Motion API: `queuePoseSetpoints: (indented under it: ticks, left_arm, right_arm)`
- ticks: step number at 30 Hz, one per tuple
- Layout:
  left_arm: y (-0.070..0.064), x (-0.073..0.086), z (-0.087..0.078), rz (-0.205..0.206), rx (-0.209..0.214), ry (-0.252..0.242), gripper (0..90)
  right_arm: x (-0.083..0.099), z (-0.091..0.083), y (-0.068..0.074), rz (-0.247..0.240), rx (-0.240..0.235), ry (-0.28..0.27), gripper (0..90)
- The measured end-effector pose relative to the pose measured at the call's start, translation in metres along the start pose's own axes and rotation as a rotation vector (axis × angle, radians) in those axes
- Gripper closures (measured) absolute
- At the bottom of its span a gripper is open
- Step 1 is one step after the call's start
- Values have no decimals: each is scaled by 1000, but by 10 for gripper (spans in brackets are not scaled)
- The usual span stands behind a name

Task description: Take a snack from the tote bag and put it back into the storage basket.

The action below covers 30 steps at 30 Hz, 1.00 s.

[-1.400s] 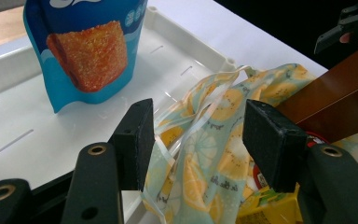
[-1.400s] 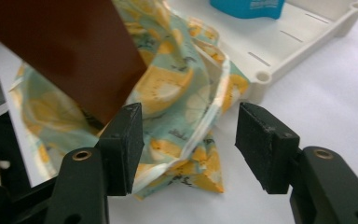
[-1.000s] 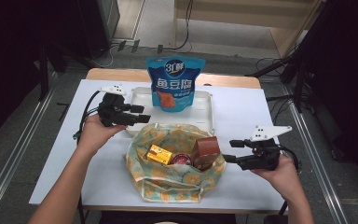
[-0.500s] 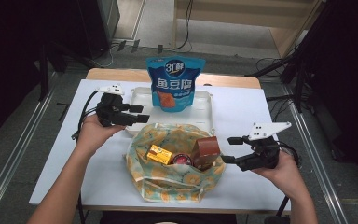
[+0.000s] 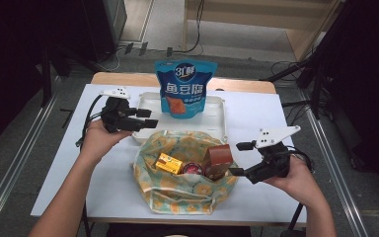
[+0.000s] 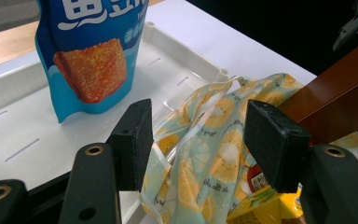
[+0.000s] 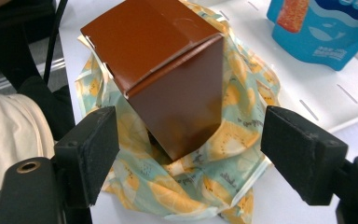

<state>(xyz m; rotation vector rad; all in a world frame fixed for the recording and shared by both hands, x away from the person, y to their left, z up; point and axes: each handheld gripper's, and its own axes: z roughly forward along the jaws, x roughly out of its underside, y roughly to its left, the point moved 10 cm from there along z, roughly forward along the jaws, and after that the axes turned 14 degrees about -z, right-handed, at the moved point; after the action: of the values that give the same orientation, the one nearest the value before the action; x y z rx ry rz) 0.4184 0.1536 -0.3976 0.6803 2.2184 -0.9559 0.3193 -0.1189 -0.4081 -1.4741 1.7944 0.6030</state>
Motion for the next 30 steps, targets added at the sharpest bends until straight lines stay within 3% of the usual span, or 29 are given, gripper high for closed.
queuePoseSetpoints:
  ticks: [9,14,22,30]
  left_arm:
    - [1,-1,-2,-1,2,-4,427]
    - [1,-1,-2,-5,3,-5,428]
    - [3,-1,-4,-12,4,-13,428]
    - [5,-1,-5,-19,4,-17,428]
  right_arm:
    - [-13,11,1,-68,-25,20,183]
    - [-22,18,1,-93,-61,7,187]
    - [-29,34,4,-107,-113,-6,204]
    - [-30,44,2,-101,-125,-38,259]
